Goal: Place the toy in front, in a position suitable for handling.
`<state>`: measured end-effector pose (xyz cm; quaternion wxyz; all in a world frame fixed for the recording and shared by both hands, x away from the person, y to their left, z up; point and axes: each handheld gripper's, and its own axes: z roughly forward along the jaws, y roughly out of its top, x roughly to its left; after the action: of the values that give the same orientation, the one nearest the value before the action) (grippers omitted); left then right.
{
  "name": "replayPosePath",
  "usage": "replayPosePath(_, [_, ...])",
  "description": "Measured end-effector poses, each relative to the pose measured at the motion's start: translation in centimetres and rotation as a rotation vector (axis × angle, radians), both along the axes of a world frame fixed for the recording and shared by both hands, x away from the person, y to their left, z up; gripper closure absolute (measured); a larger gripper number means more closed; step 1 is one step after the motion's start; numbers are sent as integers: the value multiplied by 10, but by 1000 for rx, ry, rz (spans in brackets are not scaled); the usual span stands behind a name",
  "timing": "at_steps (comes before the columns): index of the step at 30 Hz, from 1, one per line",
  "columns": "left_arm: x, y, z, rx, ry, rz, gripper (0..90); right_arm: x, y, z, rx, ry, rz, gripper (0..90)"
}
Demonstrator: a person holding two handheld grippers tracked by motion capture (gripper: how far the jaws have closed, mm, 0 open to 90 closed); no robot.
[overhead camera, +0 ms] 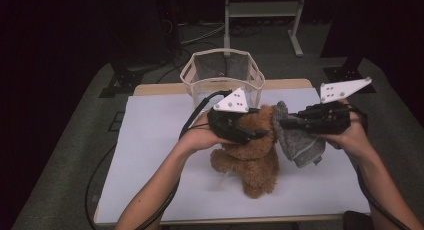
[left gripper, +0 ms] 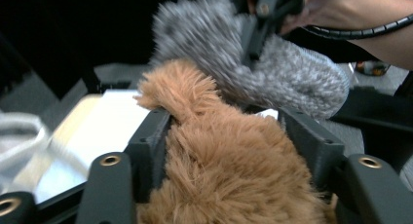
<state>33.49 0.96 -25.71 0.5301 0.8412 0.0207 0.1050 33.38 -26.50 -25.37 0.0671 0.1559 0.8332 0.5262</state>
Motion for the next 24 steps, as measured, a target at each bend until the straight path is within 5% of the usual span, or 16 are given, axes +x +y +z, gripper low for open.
replayPosePath(4, [-4, -13, 0, -32, -24, -20, 348, -4, 7, 28, -56, -57, 11, 788])
replayPosePath(10, [-7, -25, 2, -19, -13, -46, 329, -13, 21, 50, -132, -108, 62, 786])
replayPosePath(15, [-6, -32, -4, 27, -8, -39, 294, -13, 35, 41, -245, -108, 73, 790])
replayPosePath(19, [-5, -30, -8, 38, -10, -15, 273, -6, 34, 34, -272, -65, 69, 795])
replayPosePath(24, [-6, -27, -5, 85, -27, 20, 213, -4, 40, 32, -307, -77, 64, 796])
